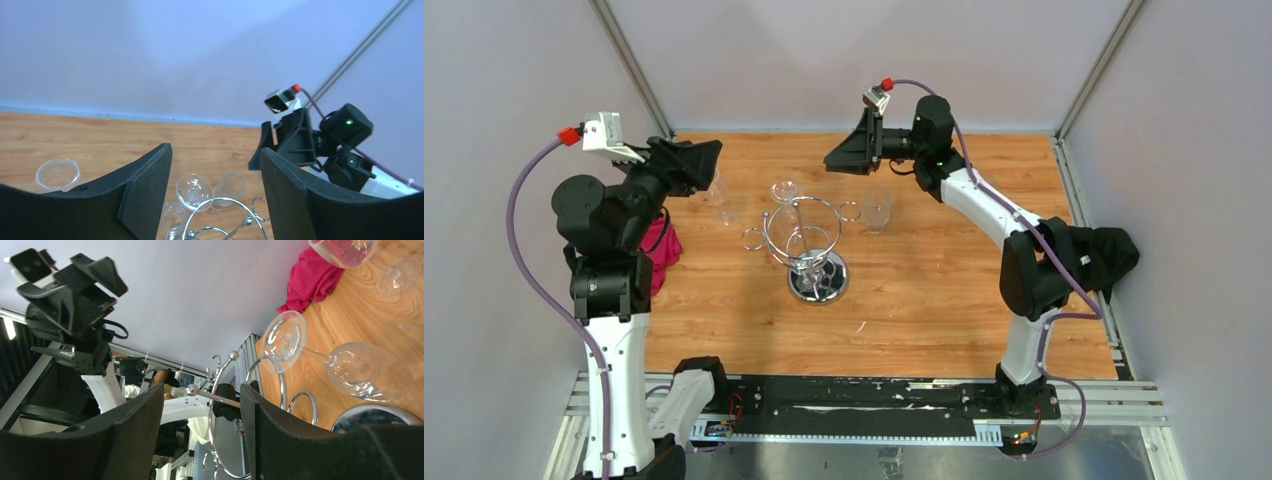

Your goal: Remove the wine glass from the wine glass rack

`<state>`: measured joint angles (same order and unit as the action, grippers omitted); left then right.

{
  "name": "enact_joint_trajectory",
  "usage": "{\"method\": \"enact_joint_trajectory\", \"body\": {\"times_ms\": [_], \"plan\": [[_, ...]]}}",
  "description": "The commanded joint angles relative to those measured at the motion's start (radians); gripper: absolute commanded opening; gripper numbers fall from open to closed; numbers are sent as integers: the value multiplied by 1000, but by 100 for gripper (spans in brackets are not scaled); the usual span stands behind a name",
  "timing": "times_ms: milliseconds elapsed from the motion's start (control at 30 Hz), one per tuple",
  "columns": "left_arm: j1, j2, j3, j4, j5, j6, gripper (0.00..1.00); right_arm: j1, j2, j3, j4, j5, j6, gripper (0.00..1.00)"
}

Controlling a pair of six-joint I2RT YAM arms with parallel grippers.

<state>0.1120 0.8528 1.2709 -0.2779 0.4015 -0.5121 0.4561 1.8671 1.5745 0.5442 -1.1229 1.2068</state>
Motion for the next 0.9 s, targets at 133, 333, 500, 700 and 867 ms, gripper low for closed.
{"method": "enact_joint_trajectory", "body": {"times_ms": [133,333,500,700,867], "plan": [[6,-47,-23,-7,6,4,71,57,143,99,-273,-12,-209,61],[6,-62,-33,-17,-6,17,71,96,222,156,-284,-19,-204,58],[6,-65,-35,-39,-13,40,72,108,238,180,-270,-21,-190,57],[6,-75,-49,-43,-24,49,72,120,258,212,-267,-31,-174,52],[6,-82,-55,-46,-26,53,72,128,293,242,-298,-34,-178,45]]}}
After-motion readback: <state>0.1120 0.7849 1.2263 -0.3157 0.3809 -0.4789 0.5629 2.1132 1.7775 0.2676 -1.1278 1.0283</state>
